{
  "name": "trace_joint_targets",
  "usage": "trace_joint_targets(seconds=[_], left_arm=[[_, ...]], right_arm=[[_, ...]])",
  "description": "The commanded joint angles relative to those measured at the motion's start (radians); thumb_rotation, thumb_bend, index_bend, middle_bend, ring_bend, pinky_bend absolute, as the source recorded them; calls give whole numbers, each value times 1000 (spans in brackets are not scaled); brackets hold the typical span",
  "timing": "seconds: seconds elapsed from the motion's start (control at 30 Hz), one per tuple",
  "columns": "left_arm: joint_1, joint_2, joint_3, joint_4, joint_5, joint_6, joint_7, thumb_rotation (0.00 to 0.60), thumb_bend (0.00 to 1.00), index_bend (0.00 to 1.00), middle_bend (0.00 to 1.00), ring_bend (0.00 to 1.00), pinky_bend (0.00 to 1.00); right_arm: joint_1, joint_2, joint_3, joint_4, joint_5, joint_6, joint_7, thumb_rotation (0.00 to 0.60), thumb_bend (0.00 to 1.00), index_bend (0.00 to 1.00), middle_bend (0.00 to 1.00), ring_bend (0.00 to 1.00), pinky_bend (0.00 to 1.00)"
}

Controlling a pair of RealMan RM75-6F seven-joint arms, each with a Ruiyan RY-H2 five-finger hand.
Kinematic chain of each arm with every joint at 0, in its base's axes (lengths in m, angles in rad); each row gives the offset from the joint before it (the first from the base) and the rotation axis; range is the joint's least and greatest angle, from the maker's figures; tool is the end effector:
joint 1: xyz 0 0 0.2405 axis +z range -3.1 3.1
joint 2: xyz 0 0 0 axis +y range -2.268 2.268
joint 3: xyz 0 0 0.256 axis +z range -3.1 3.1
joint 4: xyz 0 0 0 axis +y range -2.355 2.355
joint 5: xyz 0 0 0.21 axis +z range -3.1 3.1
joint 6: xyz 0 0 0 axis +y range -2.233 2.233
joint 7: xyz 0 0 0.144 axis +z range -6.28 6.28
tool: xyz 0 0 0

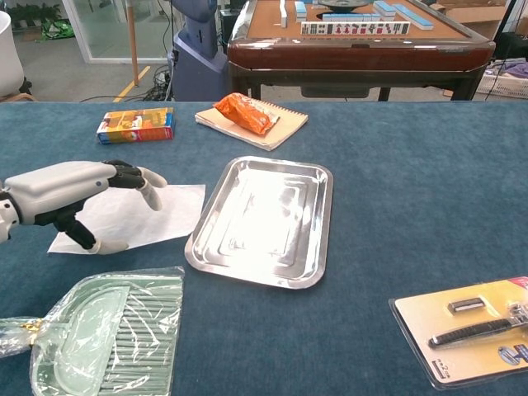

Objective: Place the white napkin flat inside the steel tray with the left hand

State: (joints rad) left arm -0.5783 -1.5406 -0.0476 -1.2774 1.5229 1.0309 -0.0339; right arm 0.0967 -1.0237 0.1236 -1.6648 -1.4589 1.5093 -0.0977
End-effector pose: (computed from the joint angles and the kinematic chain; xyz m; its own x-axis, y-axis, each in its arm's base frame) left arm -0.2201 0.3062 -0.0130 0.4400 0.2754 0.8547 0.8421 -0.4571 -0.2862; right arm -0.3010 -0.1988 0.2004 0.5091 0.1015 0.8547 -0.8601 0.0219 0.5097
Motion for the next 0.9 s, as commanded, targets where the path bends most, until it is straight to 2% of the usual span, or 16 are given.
trace_joint_targets(seconds=[0.03, 0.3, 0.6, 0.9], left_arm=[[13, 4, 7, -3, -14, 10, 12, 600, 218, 300, 138, 129, 0], [14, -20, 10, -10, -33, 5, 21, 600, 218, 290, 138, 123, 0], [-6, -88, -16, 44, -64, -6, 30, 600, 218, 300, 138, 123, 0], [-12, -113, -18, 55, -81, -15, 33, 600, 218, 304, 138, 123, 0]], right_arm=[[2, -1, 1, -2, -3, 0, -1, 600, 153, 233, 243, 143, 183], [3, 0, 0, -4, -3, -2, -3, 600, 153, 233, 243, 142, 183], [-7, 0, -4, 6, 0, 5, 11, 600, 153, 233, 243, 142, 183], [-14, 3, -4, 13, 1, 13, 23, 600, 153, 233, 243, 142, 183]])
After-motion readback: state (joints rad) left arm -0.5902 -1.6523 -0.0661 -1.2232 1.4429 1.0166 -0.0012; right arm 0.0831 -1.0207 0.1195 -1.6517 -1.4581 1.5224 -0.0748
